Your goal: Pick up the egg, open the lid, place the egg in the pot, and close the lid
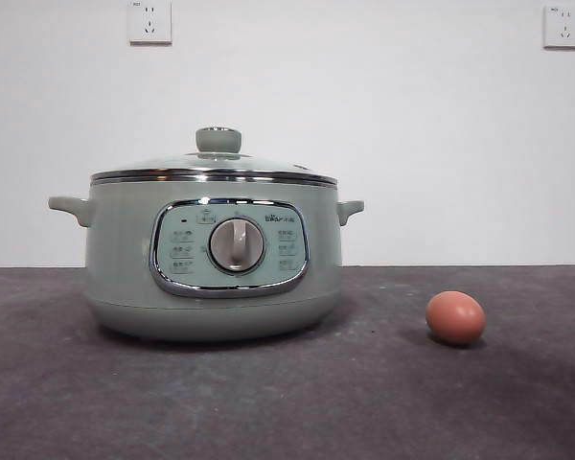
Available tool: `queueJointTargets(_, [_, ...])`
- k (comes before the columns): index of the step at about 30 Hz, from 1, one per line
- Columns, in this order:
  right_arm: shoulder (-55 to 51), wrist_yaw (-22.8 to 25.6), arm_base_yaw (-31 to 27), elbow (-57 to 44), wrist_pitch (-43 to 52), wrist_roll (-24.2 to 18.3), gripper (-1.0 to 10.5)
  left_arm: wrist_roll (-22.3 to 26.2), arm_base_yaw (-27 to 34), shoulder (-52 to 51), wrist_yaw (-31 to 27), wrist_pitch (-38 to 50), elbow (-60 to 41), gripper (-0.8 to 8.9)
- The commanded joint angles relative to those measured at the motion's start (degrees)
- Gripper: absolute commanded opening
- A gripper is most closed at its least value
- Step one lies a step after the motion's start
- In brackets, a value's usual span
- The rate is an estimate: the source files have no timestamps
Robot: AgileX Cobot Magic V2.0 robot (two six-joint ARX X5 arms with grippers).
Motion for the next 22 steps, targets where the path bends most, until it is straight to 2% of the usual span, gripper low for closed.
queueJointTargets(1, [0.24, -0.13, -0.02, 3.02, 0.52, 2.82, -0.1, -3.15, 0.07, 0.17, 0.20, -1.03, 3.02, -0.06])
queueJointTargets(4, [1.70, -0.13, -0.02, 7.08, 0.42, 2.97, -0.1, -4.74, 0.07, 0.92, 0.24, -3.80, 6.84, -0.06])
queueJointTargets(11, [10.45, -0.57, -0.02, 20.74, -4.76, 2.25, -0.1, -4.42, 0.07, 5.05, 2.23, -11.30, 17.59, -0.06])
queueJointTargets(17, [21.51, -4.46, -0.02, 35.71, -18.53, -6.58, -0.1, -0.96, 0.07, 11.63, 5.73, -16.98, 28.48, -0.06])
queueJointTargets(22, [29.90, -7.85, -0.02, 47.98, -30.82, -13.31, -0.1, 3.19, 0.07, 18.75, 8.37, -25.31, 38.73, -0.06])
